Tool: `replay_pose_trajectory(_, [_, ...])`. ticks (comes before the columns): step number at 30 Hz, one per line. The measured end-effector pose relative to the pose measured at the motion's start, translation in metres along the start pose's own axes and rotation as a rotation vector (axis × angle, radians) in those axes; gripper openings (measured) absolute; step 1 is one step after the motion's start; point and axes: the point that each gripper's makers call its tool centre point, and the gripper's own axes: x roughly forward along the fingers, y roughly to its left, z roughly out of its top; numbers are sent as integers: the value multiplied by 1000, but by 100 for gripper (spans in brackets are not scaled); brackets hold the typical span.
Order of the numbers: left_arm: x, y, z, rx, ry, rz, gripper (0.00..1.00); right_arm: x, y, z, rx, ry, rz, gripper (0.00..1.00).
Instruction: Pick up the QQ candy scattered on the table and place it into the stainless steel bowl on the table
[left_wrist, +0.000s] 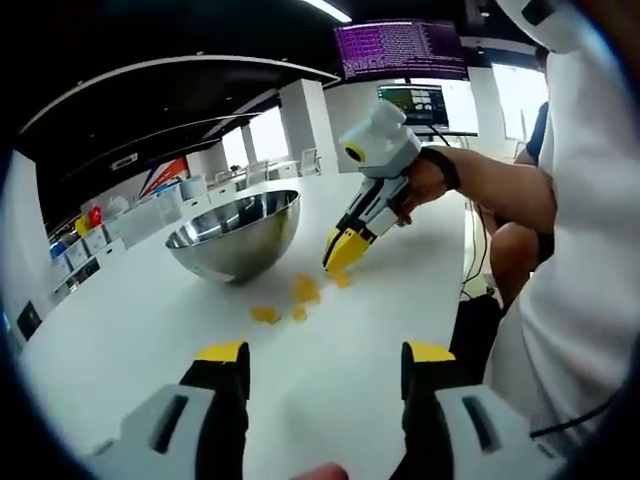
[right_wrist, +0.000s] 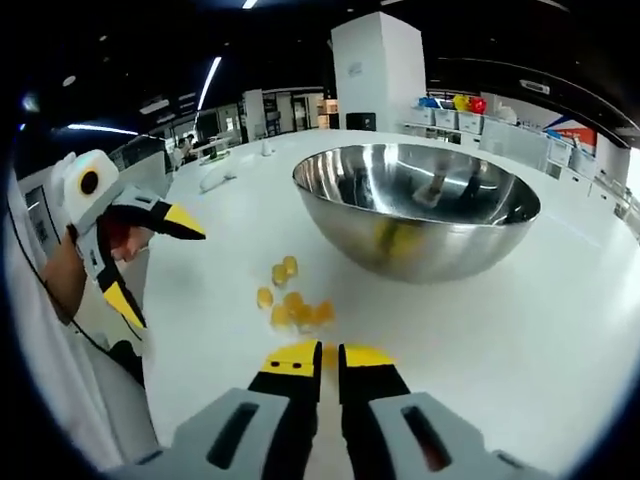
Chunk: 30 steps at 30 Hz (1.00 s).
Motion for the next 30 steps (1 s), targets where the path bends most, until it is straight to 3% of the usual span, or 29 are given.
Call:
replay_pose_trajectory(9, [-1, 0, -1, -4, 3, 9, 60, 2, -1, -1, 85, 20, 18, 6])
replay_pose_trajectory(14, [-2, 1, 0, -3, 2, 14, 60, 0, -3, 0, 141, -8, 24, 6])
replay_pose_trajectory(23, [-1, 0, -1, -2, 5, 10, 60, -12, -7, 7, 139, -58, 3, 6])
replay_pose_trajectory(30, [0, 1, 0, 1, 3, 7, 60, -42, -6, 22, 94, -109, -25, 6])
